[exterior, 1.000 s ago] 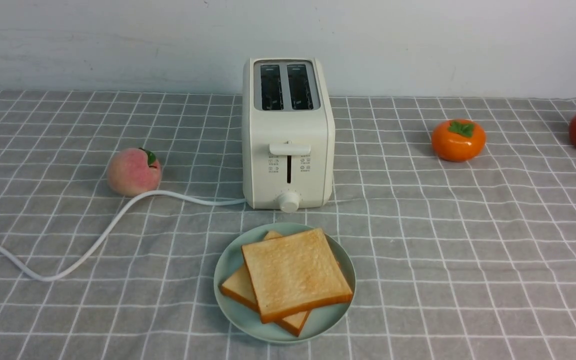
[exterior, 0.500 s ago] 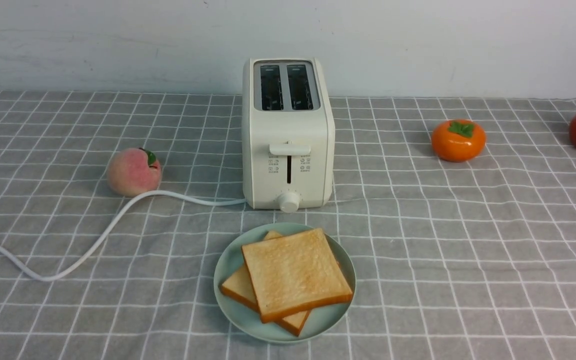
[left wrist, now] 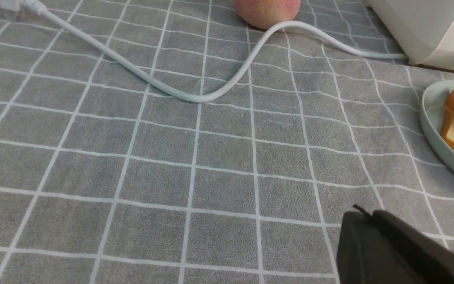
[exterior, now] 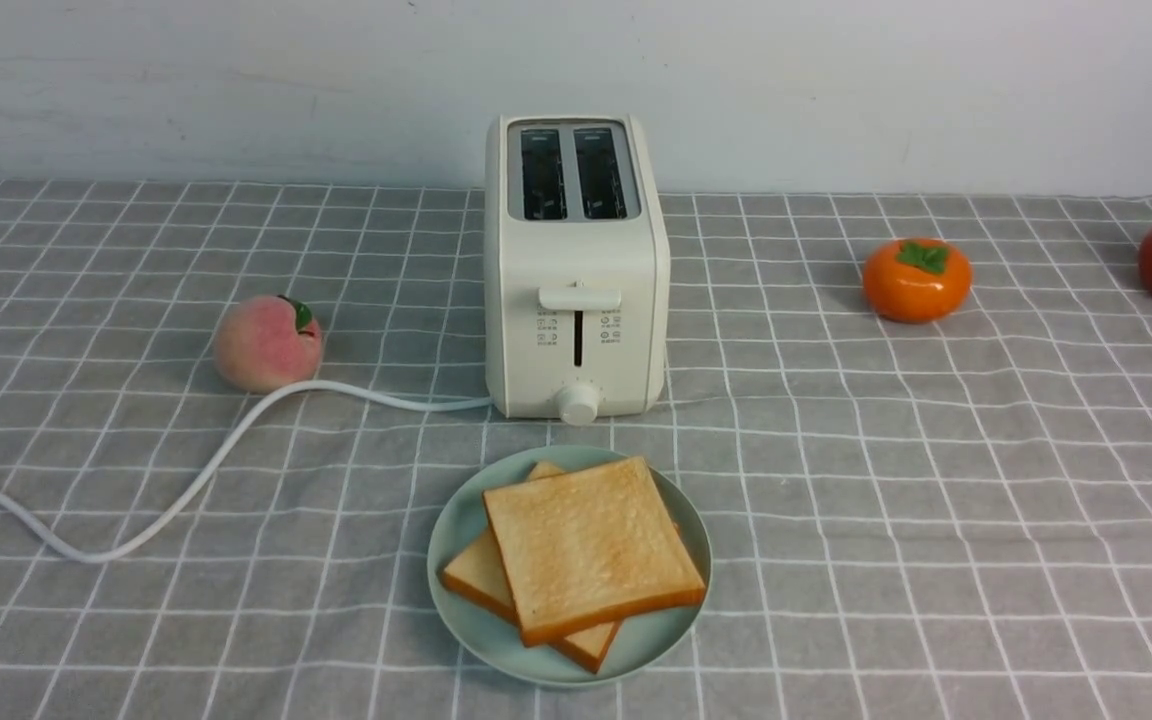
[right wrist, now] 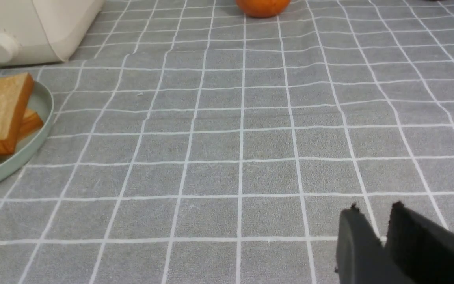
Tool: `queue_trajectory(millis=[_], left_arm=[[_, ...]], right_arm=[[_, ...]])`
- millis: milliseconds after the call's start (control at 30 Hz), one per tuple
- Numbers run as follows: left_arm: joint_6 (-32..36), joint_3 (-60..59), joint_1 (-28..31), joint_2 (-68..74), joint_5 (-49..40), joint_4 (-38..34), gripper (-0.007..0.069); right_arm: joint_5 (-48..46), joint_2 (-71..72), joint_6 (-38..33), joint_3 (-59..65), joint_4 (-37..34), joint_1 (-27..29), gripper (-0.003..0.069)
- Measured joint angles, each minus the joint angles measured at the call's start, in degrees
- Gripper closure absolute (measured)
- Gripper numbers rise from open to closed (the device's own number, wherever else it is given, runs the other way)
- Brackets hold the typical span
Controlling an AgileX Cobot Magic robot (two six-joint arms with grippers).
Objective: Take toasted bread from bread machine on grey coffee table place on plate.
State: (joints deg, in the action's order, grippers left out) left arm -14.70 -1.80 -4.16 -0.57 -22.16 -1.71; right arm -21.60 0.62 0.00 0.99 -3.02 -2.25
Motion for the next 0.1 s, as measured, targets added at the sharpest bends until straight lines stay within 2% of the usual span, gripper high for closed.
queue_trajectory(millis=[100], left_arm=[[0.0,0.0,0.0,0.0,0.0,0.0,0.0613]], right_arm=[[0.0,0.0,0.0,0.0,0.0,0.0,0.0527]])
